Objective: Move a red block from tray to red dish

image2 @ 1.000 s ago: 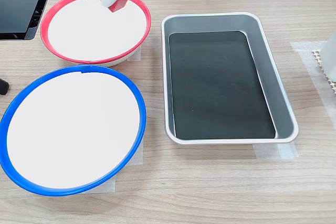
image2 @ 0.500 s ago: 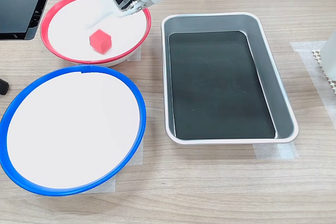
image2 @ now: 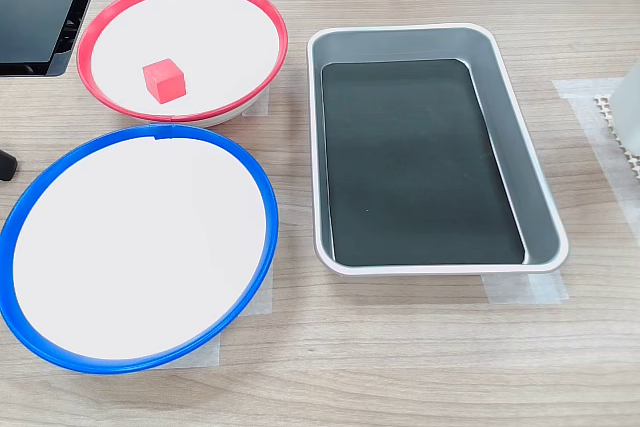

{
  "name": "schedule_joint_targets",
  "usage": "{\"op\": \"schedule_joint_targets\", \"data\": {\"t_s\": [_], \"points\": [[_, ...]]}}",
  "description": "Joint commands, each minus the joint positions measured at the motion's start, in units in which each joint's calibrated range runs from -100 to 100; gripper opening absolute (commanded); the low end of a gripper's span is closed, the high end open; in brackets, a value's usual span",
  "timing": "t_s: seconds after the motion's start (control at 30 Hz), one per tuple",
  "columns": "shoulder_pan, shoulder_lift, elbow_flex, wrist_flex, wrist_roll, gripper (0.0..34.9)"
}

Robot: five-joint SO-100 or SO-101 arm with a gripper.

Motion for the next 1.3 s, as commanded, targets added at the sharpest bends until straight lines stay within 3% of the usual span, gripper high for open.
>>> {"op": "schedule_joint_targets", "data": {"t_s": [0.0,0.07,0.17,0.43,0.8,1.27], "points": [[-2.0,-12.7,9.7,-1.9,-8.1,0.0],[-3.8,-20.1,15.9,1.5,-9.0,0.0],[-5.8,-33.7,25.8,12.9,-8.4,0.0],[-5.2,-66.3,49.3,32.7,-6.5,0.0],[-2.2,-73.4,52.6,46.5,-7.5,0.0],[-1.2,-73.4,52.6,46.8,-10.4,0.4]]}}
